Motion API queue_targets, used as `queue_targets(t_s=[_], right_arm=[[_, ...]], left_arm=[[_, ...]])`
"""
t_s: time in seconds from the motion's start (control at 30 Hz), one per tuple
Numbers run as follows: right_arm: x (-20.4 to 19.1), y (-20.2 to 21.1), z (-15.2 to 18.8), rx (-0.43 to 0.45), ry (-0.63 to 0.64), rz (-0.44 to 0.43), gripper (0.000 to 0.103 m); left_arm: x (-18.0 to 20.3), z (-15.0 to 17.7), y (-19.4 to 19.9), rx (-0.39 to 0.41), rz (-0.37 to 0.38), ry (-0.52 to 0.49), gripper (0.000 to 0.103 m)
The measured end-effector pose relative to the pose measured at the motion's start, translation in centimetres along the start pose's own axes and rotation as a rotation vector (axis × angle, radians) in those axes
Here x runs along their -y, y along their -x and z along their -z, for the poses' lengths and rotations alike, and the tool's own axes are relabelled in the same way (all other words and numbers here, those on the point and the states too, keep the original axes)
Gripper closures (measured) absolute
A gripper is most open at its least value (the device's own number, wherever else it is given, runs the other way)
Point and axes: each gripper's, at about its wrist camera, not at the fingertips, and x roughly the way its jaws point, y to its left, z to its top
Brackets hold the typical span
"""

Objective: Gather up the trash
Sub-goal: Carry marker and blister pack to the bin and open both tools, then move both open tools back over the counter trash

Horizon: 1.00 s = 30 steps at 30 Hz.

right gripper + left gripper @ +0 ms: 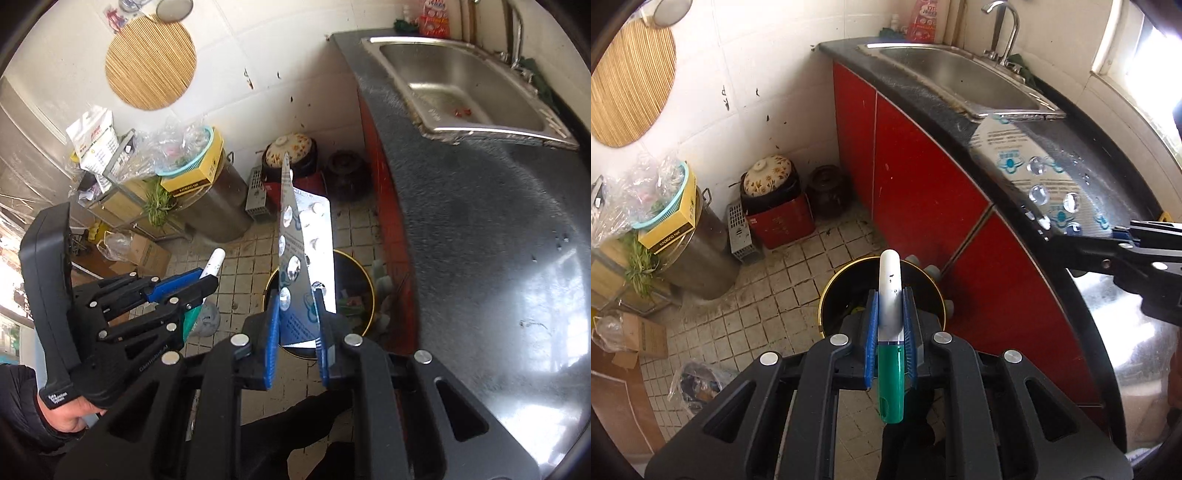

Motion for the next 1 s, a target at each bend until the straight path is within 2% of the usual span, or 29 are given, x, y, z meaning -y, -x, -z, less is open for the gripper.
queue_targets(t_s=[0.1, 0.23, 0.4, 0.43, 0.47, 0.5, 0.57, 0.83, 1.0], right_arm=[[0.1, -3.3, -1.3, -0.048, -0.002, 0.008, 0.086], [0.4, -6.3, -1.3, -0.102, 0.003, 0.017, 0.085], [0.0, -8.5, -2.3, -0.131, 0.01, 0.024, 0.084], [0.0, -8.7, -2.4, -0.142, 0.007, 0.019, 0.065], [0.1, -9.0, -2.5, -0.152, 0.001, 0.015, 0.047], [0.2, -8.9, -2.7, -0.142, -0.006, 0.02, 0.027], [0.4, -8.0, -2.7, -0.104, -0.011, 0.015, 0.027], [2.0, -5.4, -2.5, -0.075, -0.048, 0.012, 0.027], [2.9, -1.9, -2.1, -0.011, -0.07, 0.032, 0.025]], left_arm=[[-1.0, -0.2, -1.8, -0.017, 0.017, 0.003, 0.091], [-2.0, -0.4, -4.0, -0.034, 0.034, 0.003, 0.091], [-3.3, -1.1, -6.1, -0.058, 0.065, 0.02, 0.089], [-3.6, -1.1, -6.4, -0.065, 0.07, 0.02, 0.086], [-3.7, -1.2, -6.7, -0.071, 0.069, 0.017, 0.072], [-4.0, -1.2, -6.9, -0.073, 0.065, 0.013, 0.051], [-4.3, -1.0, -6.7, -0.058, 0.062, 0.018, 0.037], [-4.5, -0.6, -6.0, -0.06, 0.064, 0.013, 0.03], [-2.8, -1.4, -4.7, -0.04, 0.068, -0.021, 0.025]])
